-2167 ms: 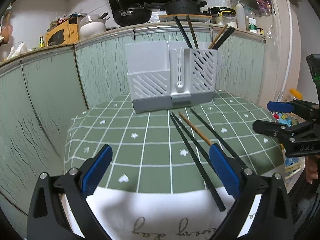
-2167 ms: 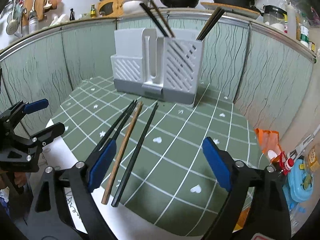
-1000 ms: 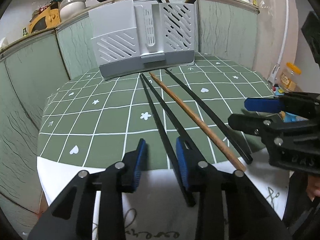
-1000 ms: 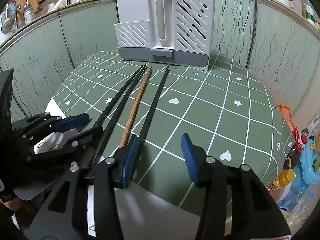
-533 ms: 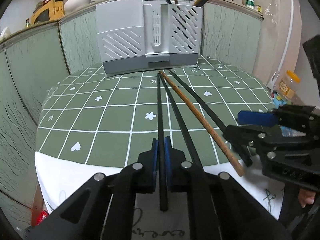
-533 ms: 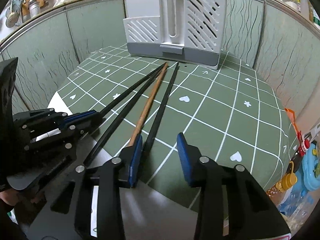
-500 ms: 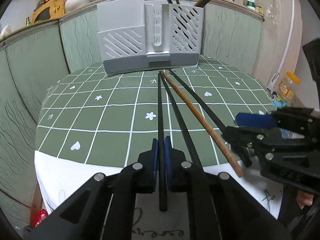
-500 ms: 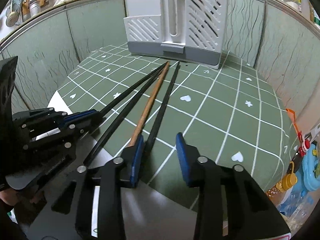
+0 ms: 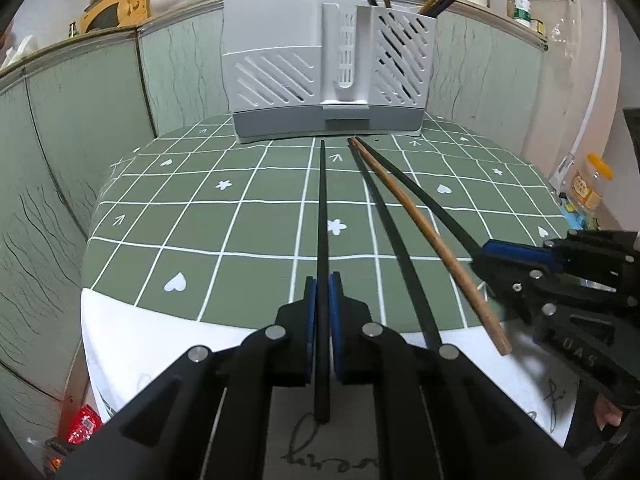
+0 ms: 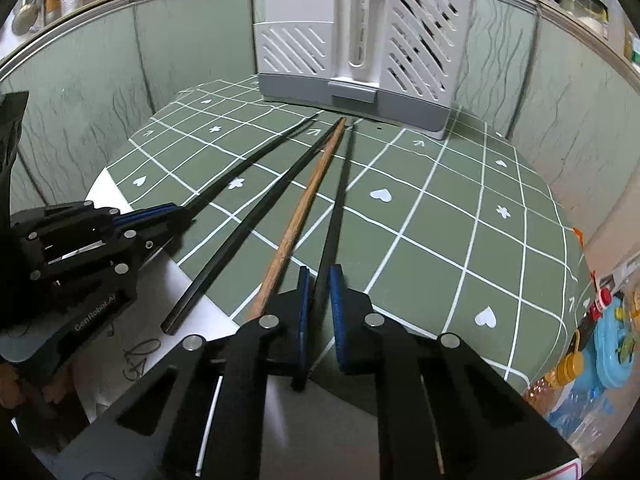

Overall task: Organize utensils
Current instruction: 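Grasp a black chopstick with the left gripper while the right gripper grasps another black chopstick, then lift both held chopsticks and carry them above the white holder, then lower both held black chopsticks into the white holder, then open both grippers to drop the chopsticks into the white holder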

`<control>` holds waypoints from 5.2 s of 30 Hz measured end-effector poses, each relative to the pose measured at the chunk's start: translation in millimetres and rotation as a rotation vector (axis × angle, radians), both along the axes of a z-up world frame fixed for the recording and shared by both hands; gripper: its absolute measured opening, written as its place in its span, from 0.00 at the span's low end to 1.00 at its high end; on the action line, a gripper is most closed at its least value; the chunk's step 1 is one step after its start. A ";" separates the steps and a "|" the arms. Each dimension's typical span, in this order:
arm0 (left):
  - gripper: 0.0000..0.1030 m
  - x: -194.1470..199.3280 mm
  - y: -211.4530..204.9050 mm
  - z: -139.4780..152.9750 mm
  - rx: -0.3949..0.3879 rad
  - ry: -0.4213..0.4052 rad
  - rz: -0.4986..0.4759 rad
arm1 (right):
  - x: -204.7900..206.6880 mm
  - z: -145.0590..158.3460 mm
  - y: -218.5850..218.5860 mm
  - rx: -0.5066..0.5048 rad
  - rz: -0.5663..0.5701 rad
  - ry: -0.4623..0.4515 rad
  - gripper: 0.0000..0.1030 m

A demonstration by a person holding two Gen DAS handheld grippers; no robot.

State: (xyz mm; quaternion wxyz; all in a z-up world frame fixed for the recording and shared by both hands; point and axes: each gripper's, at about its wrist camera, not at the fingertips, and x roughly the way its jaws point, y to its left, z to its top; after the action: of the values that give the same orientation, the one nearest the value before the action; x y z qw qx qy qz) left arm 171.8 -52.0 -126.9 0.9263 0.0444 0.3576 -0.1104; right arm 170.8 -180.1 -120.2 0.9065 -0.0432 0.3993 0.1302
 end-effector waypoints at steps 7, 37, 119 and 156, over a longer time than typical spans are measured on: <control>0.08 0.6 1.9 0.3 -0.011 -0.001 0.002 | 0.7 2.0 -11.8 0.019 -0.055 0.022 0.06; 0.08 -12.2 55.6 80.3 -0.090 -0.112 0.020 | -13.5 63.1 -43.6 0.106 -0.065 -0.049 0.06; 0.08 136.5 -44.1 293.5 -0.218 -0.218 -0.341 | 108.9 315.6 -127.1 0.232 -0.043 -0.353 0.06; 0.95 172.4 -32.5 240.8 -0.140 -0.259 -0.251 | 150.5 240.7 -132.0 0.153 -0.103 -0.291 0.92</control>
State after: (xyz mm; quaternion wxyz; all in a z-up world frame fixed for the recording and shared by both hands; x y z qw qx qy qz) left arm 344.2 -84.5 113.9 0.9444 0.0380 0.2186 -0.2428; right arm 321.3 -312.1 120.5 0.9609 0.0280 0.2545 0.1056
